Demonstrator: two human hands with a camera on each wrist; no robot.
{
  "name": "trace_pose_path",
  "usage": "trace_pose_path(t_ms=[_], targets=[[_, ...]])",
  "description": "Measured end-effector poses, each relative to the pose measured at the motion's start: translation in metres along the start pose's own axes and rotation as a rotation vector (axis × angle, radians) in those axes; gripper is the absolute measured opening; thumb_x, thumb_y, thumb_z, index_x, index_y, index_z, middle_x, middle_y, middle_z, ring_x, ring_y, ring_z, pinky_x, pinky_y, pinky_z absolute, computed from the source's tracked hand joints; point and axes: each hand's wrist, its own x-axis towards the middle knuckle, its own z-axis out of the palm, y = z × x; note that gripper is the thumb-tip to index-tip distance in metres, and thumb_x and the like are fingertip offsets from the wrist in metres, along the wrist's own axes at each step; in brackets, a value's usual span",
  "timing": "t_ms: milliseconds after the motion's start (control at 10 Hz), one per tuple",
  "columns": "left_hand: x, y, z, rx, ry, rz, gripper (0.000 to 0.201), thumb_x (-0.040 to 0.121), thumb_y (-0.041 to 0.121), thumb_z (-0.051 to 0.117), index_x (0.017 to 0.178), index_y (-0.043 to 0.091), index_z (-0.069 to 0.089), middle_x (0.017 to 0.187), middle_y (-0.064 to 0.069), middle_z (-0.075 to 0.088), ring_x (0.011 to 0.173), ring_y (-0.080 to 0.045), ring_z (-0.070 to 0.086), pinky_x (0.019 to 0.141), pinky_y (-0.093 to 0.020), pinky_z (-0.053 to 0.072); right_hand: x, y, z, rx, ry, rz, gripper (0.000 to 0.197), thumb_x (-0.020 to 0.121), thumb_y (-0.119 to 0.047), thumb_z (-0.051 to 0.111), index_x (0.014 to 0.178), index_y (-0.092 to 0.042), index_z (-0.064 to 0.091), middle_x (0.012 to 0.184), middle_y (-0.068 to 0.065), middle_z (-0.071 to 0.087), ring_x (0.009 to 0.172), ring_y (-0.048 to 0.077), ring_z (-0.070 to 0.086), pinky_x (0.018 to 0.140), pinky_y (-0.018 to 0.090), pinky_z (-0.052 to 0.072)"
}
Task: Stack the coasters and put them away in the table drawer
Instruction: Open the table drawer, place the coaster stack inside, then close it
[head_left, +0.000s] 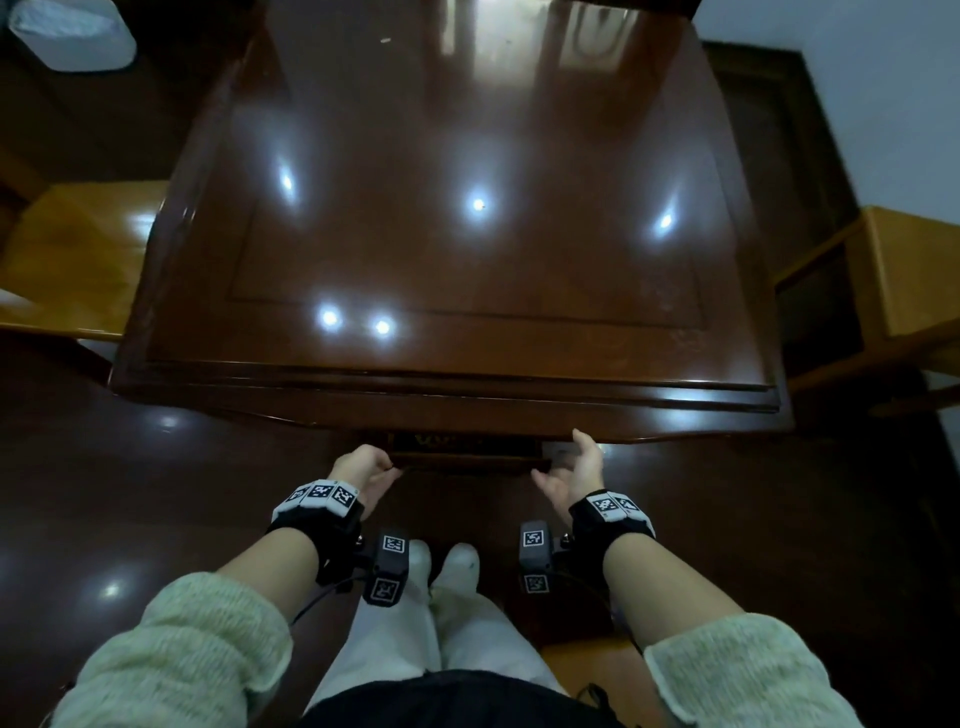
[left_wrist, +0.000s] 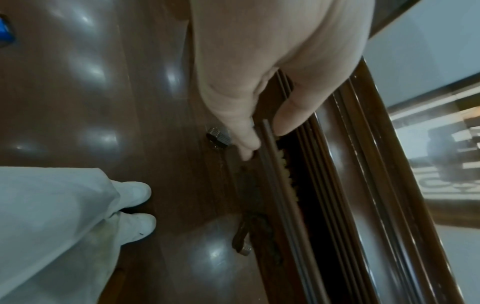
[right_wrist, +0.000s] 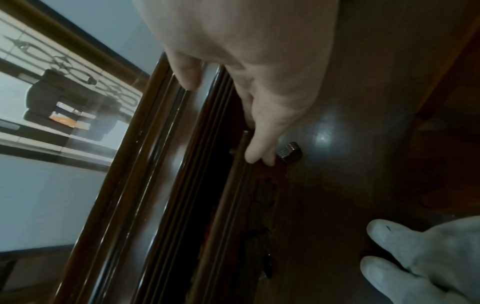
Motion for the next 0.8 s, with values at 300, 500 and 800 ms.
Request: trace_pose_path(t_ms=[300, 500, 800], targets=[[0.0, 0.01, 0.016, -0.438, -0.029, 0.057, 0.027, 0.089, -0.015, 0.036, 0.111, -0.005, 0.049, 0.127, -0.02, 0.048, 0.132, -0.028, 0.043, 0.115, -0.036, 0.032, 0.0, 0.0, 0.012, 0.12, -0.107, 0.023, 0.073, 0.095, -0.038, 0.049, 0.154, -0.014, 0.013, 0.154, 0.024, 0.03, 0.136, 0.039, 0.042, 0.113, 0.045, 0.033], [0.0, 0.006, 0.017, -0.425, -0.068, 0.069, 0.017, 0.09, -0.012, 0.037, 0.088, 0.002, 0.046, 0.091, -0.011, 0.051, 0.103, -0.021, 0.053, 0.111, -0.032, 0.033, 0.006, 0.006, 0.012, -0.034, -0.152, 0.041, 0.073, 0.092, -0.046, 0.046, 0.153, -0.02, 0.017, 0.145, 0.017, 0.047, 0.128, 0.032, 0.052, 0.108, 0.045, 0.034], [-0.019, 0.012, 0.004, 0.141, -0.108, -0.052, 0.033, 0.097, 0.013, 0.044, 0.128, 0.002, 0.051, 0.133, -0.012, 0.058, 0.125, -0.026, 0.053, 0.108, -0.039, 0.036, 0.002, -0.031, 0.005, -0.751, -0.089, 0.026, 0.042, 0.099, -0.029, 0.042, 0.137, -0.011, 0.045, 0.124, 0.012, 0.064, 0.118, 0.025, 0.059, 0.098, 0.037, 0.038]])
